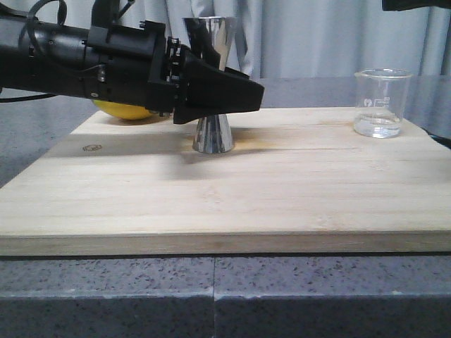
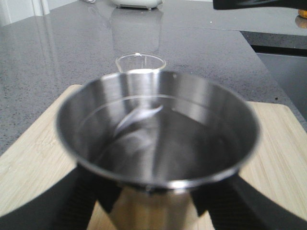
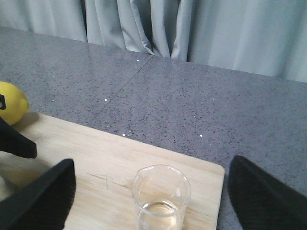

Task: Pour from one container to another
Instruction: 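Open the left gripper and pull it back from the jigger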

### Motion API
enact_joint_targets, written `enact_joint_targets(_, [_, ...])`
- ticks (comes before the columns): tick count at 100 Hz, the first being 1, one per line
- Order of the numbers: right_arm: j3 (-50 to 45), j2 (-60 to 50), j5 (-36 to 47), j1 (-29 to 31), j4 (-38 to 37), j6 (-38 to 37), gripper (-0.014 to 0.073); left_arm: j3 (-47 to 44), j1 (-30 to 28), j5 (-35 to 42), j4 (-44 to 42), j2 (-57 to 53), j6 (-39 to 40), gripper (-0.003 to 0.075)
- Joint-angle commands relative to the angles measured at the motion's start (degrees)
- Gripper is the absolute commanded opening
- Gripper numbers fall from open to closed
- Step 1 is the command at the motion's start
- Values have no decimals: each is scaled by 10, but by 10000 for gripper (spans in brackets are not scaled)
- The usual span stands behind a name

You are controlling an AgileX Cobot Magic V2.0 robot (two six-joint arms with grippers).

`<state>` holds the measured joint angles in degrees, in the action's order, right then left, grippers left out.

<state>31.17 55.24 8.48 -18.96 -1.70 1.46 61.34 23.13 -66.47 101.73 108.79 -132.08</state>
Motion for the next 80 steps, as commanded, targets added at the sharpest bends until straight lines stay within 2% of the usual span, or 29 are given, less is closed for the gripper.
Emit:
enact_joint_targets(1, [22,-11,42,3,-5,0,586,15,4,-63,43,-27,20,479])
enact_joint_targets(23, [22,-11,38,3,-5,0,586,15,1,-34,10,-45,37,479])
enact_joint_targets(65, [22,-11,35,3,-5,0,586,15,-4,103,-138,-120,173,479])
enact_joint_targets(80, [22,-11,34,3,-5,0,586,15,-9,117,-197,-150,229,479])
